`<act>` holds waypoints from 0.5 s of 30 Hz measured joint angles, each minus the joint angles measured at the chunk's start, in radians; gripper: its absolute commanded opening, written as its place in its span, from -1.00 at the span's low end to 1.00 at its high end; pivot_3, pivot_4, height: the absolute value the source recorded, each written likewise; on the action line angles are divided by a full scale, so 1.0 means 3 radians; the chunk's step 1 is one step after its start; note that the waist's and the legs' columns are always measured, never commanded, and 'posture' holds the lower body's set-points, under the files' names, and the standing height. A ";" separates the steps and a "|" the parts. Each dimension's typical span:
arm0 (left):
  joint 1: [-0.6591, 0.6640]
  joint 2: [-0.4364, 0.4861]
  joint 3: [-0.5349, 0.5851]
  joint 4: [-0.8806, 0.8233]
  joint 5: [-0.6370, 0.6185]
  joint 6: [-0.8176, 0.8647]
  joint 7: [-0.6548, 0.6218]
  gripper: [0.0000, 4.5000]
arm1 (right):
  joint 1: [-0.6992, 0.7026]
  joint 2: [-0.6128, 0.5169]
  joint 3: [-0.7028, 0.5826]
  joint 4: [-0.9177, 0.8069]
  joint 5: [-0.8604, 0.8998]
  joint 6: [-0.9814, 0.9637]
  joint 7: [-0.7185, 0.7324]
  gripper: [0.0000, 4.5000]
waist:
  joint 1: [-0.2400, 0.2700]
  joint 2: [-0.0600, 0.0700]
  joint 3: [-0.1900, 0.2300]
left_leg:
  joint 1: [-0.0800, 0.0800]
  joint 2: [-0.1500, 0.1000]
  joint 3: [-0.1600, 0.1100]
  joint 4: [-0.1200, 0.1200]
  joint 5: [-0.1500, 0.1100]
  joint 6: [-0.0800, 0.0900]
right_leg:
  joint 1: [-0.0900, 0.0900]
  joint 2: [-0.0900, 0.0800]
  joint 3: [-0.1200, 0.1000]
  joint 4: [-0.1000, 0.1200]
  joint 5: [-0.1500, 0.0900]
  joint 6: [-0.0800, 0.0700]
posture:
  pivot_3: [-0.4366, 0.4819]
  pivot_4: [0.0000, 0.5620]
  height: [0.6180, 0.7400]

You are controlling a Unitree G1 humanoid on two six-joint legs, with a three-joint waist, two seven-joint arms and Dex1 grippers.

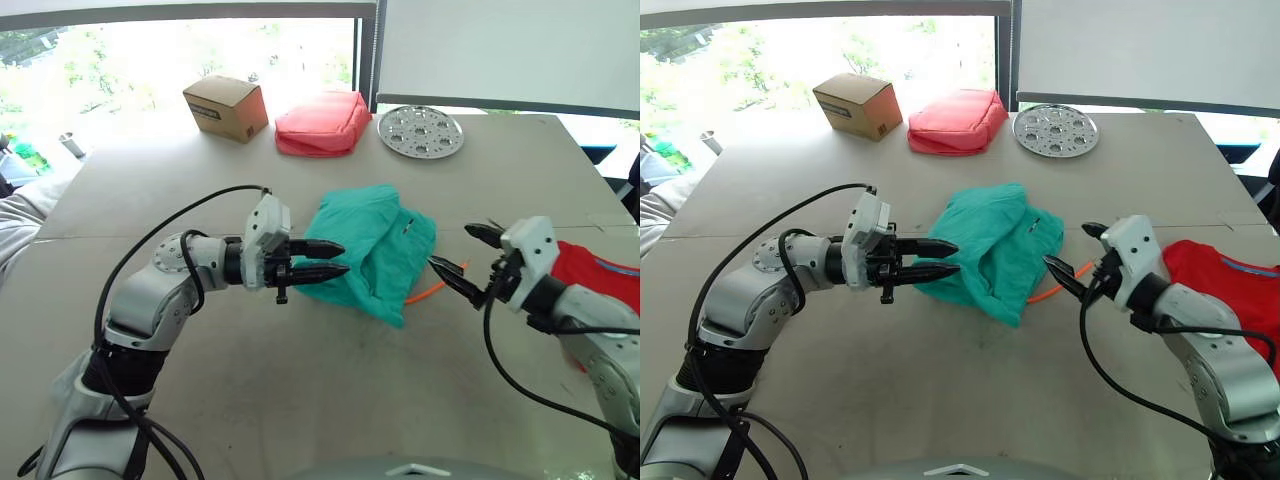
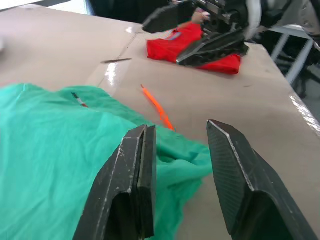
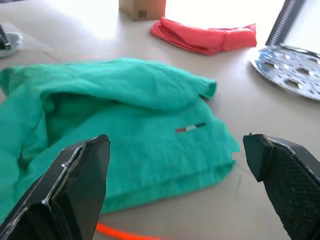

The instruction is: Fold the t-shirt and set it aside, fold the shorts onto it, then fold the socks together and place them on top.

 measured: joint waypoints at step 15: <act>-0.0856 -0.0375 -0.1033 0.0084 0.1107 0.0785 0.0819 0.57 | -0.0399 0.0071 0.0473 0.0210 -0.0206 0.0198 -0.0120 1.00 | -0.0023 -0.0002 0.0000 | 0.0000 -0.0007 0.0003 0.0000 0.0000 0.0001 | 0.0000 0.0007 0.0013 0.0007 0.0000 0.0000 | -0.05 -0.47 0.98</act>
